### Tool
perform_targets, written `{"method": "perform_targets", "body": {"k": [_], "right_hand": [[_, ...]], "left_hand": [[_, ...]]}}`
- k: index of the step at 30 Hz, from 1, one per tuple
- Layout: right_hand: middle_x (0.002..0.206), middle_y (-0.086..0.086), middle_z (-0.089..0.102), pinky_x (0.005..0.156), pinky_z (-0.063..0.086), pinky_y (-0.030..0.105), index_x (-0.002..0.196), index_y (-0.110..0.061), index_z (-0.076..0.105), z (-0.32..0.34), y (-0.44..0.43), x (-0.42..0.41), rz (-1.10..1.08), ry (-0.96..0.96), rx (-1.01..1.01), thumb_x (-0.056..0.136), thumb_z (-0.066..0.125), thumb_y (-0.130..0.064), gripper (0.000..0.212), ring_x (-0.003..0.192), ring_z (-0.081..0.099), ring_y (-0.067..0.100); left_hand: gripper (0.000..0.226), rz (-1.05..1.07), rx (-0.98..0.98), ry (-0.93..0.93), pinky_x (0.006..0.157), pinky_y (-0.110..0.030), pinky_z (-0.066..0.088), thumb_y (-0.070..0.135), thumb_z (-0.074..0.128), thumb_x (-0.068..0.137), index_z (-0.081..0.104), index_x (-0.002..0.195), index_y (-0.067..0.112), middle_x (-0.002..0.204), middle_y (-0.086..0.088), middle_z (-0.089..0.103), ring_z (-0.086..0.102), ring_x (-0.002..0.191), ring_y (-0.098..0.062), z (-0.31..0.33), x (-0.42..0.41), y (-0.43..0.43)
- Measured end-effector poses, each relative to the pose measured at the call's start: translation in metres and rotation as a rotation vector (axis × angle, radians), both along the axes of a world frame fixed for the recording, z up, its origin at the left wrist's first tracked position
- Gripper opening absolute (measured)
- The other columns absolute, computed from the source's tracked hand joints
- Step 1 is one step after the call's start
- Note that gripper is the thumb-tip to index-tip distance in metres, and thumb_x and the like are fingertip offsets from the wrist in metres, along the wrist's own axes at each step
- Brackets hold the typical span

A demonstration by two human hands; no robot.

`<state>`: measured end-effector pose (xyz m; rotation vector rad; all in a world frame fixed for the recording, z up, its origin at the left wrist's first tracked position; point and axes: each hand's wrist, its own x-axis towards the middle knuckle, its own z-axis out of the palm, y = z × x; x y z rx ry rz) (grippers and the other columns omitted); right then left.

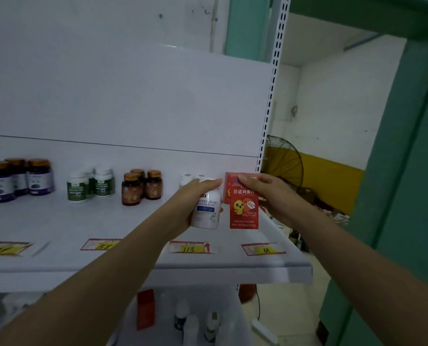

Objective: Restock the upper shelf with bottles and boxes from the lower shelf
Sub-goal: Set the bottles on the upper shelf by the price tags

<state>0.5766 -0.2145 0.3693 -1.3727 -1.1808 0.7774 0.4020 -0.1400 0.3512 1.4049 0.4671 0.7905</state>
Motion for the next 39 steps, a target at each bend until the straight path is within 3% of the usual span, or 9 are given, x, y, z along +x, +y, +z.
{"method": "perform_targets", "body": {"k": [7,10,12,18,24,28,32,34,39], "right_hand": [[0.110,0.013,0.069,0.092,0.054,0.044,0.112,-0.015,0.059,-0.019,0.060,0.057,-0.046,0.017,-0.011,0.078,0.074,-0.022,0.038,0.100,0.068,0.030],[0.100,0.007,0.070,0.070,0.059,0.028,0.115,-0.014,0.059,-0.024,0.081,0.076,-0.061,0.011,-0.006,0.079,0.073,-0.015,0.039,0.087,0.070,0.022],[0.095,0.001,0.068,0.060,0.054,0.020,0.115,-0.016,0.057,-0.028,0.095,0.087,-0.077,-0.010,0.006,0.079,0.073,-0.015,0.040,0.081,0.068,0.015],[0.112,0.007,0.064,0.086,0.055,0.038,0.123,-0.013,0.054,-0.046,0.132,0.111,-0.098,-0.020,-0.035,0.074,0.079,-0.020,0.056,0.098,0.066,0.023],[0.088,-0.003,0.067,0.064,0.058,0.020,0.106,-0.014,0.057,-0.045,0.141,0.118,-0.026,-0.080,-0.004,0.077,0.075,-0.013,0.034,0.075,0.067,0.010],[0.089,-0.002,0.063,0.070,0.056,0.025,0.090,-0.020,0.059,-0.046,0.145,0.119,-0.064,-0.117,0.047,0.075,0.078,-0.011,0.025,0.076,0.063,0.010],[0.082,-0.007,0.059,0.054,0.052,0.009,0.089,-0.018,0.056,-0.047,0.149,0.123,-0.085,-0.171,0.085,0.075,0.078,-0.010,0.027,0.070,0.058,0.003],[0.079,-0.009,0.059,0.054,0.051,0.009,0.085,-0.019,0.056,-0.046,0.150,0.124,-0.073,-0.219,0.089,0.074,0.078,-0.011,0.026,0.068,0.058,0.002],[0.081,-0.008,0.052,0.060,0.046,0.017,0.108,-0.019,0.042,-0.048,0.155,0.130,-0.063,-0.341,0.061,0.067,0.083,-0.009,0.058,0.074,0.056,0.004]], "left_hand": [[0.019,0.005,0.033,0.022,0.067,-0.030,0.052,0.034,0.058,0.090,0.055,0.082,0.017,0.071,-0.002,0.067,0.063,0.066,-0.017,-0.002,0.044,0.060],[0.019,-0.002,0.024,0.024,0.065,-0.029,0.052,0.034,0.059,0.089,0.053,0.083,0.017,0.075,-0.004,0.066,0.064,0.069,-0.019,-0.003,0.059,0.080],[0.019,-0.006,0.032,0.037,0.062,-0.028,0.053,0.034,0.059,0.088,0.053,0.083,0.017,0.075,-0.004,0.066,0.064,0.066,-0.017,-0.004,0.066,0.092],[0.021,0.039,-0.015,0.047,0.061,-0.026,0.054,0.034,0.061,0.087,0.052,0.090,0.016,0.079,-0.006,0.065,0.064,0.066,-0.017,-0.011,0.077,0.116],[0.026,0.056,-0.043,0.029,0.059,-0.026,0.053,0.032,0.060,0.087,0.049,0.101,0.013,0.072,-0.004,0.065,0.062,0.060,-0.016,-0.013,0.084,0.123],[0.025,0.061,-0.057,0.027,0.054,-0.022,0.053,0.031,0.060,0.088,0.049,0.101,0.013,0.067,-0.002,0.066,0.063,0.057,-0.013,-0.015,0.088,0.119],[0.025,0.083,-0.078,0.008,0.053,-0.022,0.053,0.030,0.061,0.088,0.049,0.101,0.012,0.065,-0.001,0.067,0.064,0.055,-0.013,-0.018,0.089,0.118],[0.020,0.085,-0.091,-0.011,0.054,-0.022,0.053,0.029,0.060,0.088,0.050,0.095,0.013,0.064,-0.002,0.067,0.064,0.055,-0.013,-0.019,0.089,0.118],[0.021,0.086,-0.077,-0.020,0.054,-0.023,0.053,0.029,0.061,0.088,0.049,0.097,0.013,0.069,-0.004,0.067,0.064,0.061,-0.015,-0.024,0.086,0.118]]}}
